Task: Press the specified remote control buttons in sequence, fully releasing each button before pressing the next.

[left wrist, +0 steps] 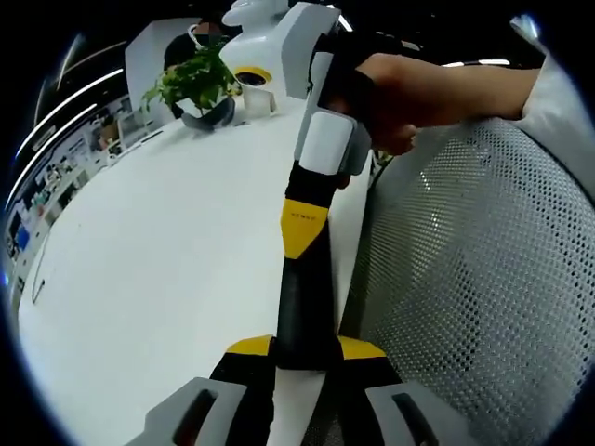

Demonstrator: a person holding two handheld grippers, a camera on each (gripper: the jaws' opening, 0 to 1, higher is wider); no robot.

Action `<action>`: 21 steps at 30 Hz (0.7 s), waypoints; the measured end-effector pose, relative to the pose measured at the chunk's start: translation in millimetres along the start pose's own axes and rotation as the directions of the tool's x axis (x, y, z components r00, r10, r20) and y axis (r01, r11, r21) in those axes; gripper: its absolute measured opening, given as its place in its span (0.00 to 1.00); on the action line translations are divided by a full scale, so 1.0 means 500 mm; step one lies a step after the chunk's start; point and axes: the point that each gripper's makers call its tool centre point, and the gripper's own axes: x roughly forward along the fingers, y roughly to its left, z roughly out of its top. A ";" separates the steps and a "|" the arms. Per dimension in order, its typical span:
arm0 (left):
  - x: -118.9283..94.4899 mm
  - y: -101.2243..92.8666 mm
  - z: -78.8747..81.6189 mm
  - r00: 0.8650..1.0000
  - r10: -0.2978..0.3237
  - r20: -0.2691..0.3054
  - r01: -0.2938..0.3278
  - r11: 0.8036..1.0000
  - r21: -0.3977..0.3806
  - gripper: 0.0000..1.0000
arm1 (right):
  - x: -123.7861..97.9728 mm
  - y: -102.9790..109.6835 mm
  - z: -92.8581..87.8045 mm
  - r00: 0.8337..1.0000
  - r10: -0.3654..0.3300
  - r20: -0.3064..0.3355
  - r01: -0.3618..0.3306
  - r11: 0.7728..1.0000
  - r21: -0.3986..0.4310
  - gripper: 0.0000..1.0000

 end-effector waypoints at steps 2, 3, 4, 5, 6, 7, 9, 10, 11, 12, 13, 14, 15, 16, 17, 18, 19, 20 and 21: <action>-0.001 0.001 0.000 1.000 0.000 0.000 0.000 1.000 -0.002 0.23 | 0.000 0.000 0.001 1.000 -0.004 0.004 0.004 1.000 -0.006 0.00; -0.001 0.001 0.000 1.000 -0.001 0.002 0.001 1.000 -0.004 0.23 | 0.000 -0.001 0.001 1.000 -0.004 0.005 0.004 1.000 -0.008 0.00; -0.001 0.002 0.000 1.000 -0.001 0.004 0.001 1.000 -0.005 0.23 | 0.000 -0.001 0.002 1.000 -0.002 0.006 0.002 1.000 -0.002 0.00; -0.001 0.002 0.000 1.000 -0.001 0.006 0.001 1.000 -0.007 0.23 | 0.001 -0.003 0.003 1.000 0.004 0.008 -0.004 1.000 0.009 0.00; -0.001 0.002 0.000 1.000 -0.001 0.008 0.001 1.000 -0.007 0.23 | 0.001 -0.004 0.003 1.000 0.006 0.008 -0.006 1.000 0.016 0.00; -0.001 0.002 0.000 1.000 -0.001 0.009 0.001 1.000 -0.007 0.23 | 0.001 -0.005 0.003 1.000 0.007 0.008 -0.007 1.000 0.020 0.00; 0.000 0.002 0.000 1.000 -0.001 0.010 0.001 1.000 -0.009 0.23 | 0.002 -0.002 0.003 1.000 0.000 0.005 0.000 1.000 0.013 0.00; 0.000 0.003 0.000 1.000 -0.001 0.010 0.001 1.000 -0.011 0.23 | 0.003 0.000 0.004 1.000 -0.010 0.002 0.010 1.000 0.001 0.00; 0.000 0.003 0.000 1.000 -0.001 0.010 0.001 1.000 -0.011 0.23 | 0.003 0.000 0.004 1.000 -0.019 -0.001 0.019 1.000 -0.018 0.00; -0.001 0.004 0.001 1.000 0.000 0.010 0.001 1.000 -0.014 0.23 | 0.005 0.000 0.006 0.999 -0.032 -0.003 0.032 0.999 -0.041 0.00; -0.001 0.005 0.000 1.000 0.000 0.011 0.000 1.000 -0.014 0.23 | 0.007 0.001 0.006 0.999 -0.039 -0.006 0.039 0.998 -0.049 0.00; -0.001 0.006 0.000 1.000 0.000 0.012 0.000 1.000 -0.014 0.23 | 0.007 0.001 0.007 0.999 -0.042 -0.008 0.042 0.998 -0.052 0.00; -0.001 0.006 0.000 1.000 0.001 0.011 0.000 1.000 -0.015 0.23 | 0.008 0.001 0.008 0.999 -0.052 -0.015 0.051 0.997 -0.056 0.00; -0.001 0.007 0.000 1.000 0.002 0.011 -0.001 1.000 -0.016 0.23 | 0.010 0.000 0.010 0.998 -0.059 -0.024 0.058 0.997 -0.057 0.00; -0.001 0.008 0.000 1.000 0.002 0.012 -0.002 1.000 -0.017 0.23 | 0.013 -0.001 0.012 0.998 -0.061 -0.027 0.060 0.997 -0.057 0.00; 0.000 0.008 0.000 1.000 0.003 0.013 -0.002 1.000 -0.019 0.23 | 0.013 -0.003 0.013 0.997 -0.064 -0.034 0.062 0.997 -0.052 0.00; 0.000 0.008 0.000 1.000 0.003 0.013 -0.002 1.000 -0.020 0.23 | 0.013 -0.004 0.013 0.997 -0.063 -0.037 0.061 0.997 -0.045 0.00; 0.000 0.009 -0.001 1.000 0.003 0.014 -0.003 1.000 -0.019 0.23 | 0.013 -0.005 0.013 0.997 -0.062 -0.038 0.060 0.997 -0.041 0.00; -0.001 0.010 -0.001 1.000 0.005 0.013 -0.005 1.000 -0.014 0.23 | 0.013 -0.005 0.013 0.997 -0.061 -0.036 0.060 0.997 -0.039 0.00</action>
